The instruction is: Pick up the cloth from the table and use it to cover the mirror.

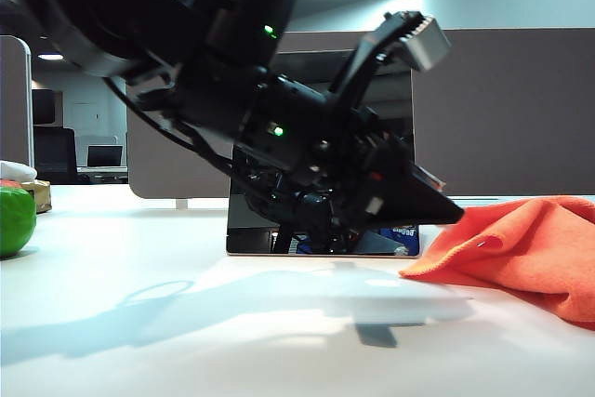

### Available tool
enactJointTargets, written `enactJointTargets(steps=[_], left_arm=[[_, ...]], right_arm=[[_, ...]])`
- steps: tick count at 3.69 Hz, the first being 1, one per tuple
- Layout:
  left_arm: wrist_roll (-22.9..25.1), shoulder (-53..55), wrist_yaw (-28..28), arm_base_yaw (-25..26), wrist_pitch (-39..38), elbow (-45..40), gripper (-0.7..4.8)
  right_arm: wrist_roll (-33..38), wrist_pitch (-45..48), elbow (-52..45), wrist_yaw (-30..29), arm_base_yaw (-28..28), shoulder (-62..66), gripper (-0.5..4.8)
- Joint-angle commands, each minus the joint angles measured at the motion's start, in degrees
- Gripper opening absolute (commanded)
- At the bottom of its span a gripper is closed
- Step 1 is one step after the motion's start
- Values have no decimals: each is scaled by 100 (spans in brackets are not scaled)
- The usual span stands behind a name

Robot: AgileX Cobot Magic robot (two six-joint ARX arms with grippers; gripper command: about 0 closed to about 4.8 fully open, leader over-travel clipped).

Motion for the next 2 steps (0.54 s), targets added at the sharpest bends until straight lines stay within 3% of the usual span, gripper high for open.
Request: enactJointTargets(steps=[1,2], left_arm=[[2,822,-730,-195,603,378,246],[0,990,-927,-190,721,555,241]], right_arm=[[7,151,-271,-216,0,-4,0],[9,151,-271,-232,0,-4,0]])
